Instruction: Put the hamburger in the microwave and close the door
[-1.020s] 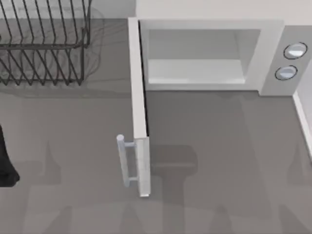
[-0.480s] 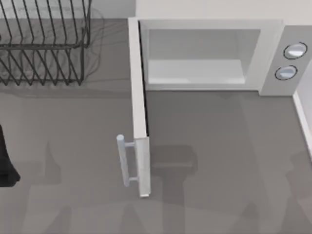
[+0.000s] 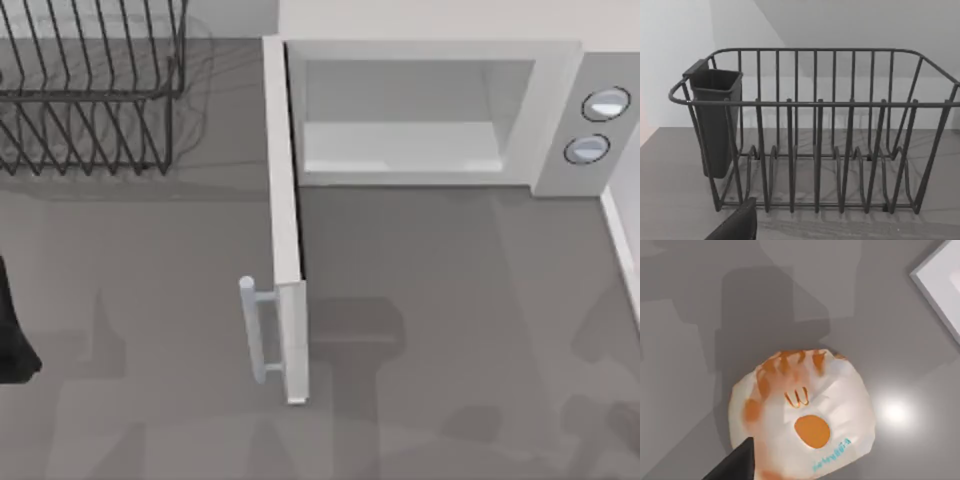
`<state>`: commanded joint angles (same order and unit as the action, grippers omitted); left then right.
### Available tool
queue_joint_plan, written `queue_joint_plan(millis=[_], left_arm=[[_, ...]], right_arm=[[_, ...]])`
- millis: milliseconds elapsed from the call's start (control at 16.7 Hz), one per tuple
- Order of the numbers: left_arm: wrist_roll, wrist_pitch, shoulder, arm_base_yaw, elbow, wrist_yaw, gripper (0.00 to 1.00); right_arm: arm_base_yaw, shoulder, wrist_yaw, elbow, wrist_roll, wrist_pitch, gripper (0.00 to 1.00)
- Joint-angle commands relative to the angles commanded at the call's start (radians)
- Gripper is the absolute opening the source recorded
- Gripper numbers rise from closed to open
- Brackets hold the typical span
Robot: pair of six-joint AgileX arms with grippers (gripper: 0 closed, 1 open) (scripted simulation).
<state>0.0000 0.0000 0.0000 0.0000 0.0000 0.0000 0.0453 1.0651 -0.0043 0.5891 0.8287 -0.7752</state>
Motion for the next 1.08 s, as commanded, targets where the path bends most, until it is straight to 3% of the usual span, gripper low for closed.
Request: queue_joint_plan(millis=[360, 780, 1080], left_arm=[[0.0, 0.0, 0.0, 0.0, 0.0, 0.0, 1.0], [0.0, 0.0, 0.0, 0.0, 0.0, 0.0, 1.0], [0.0, 0.0, 0.0, 0.0, 0.0, 0.0, 1.0]], right_arm=[[0.011, 0.273, 0.003, 0.165, 0.22, -0.196, 1.0], [0.008, 0.287, 0.003, 0.171, 0.234, -0.203, 1.0], [0.012, 0.369, 0.003, 0.092, 0.232, -0.044, 1.0]])
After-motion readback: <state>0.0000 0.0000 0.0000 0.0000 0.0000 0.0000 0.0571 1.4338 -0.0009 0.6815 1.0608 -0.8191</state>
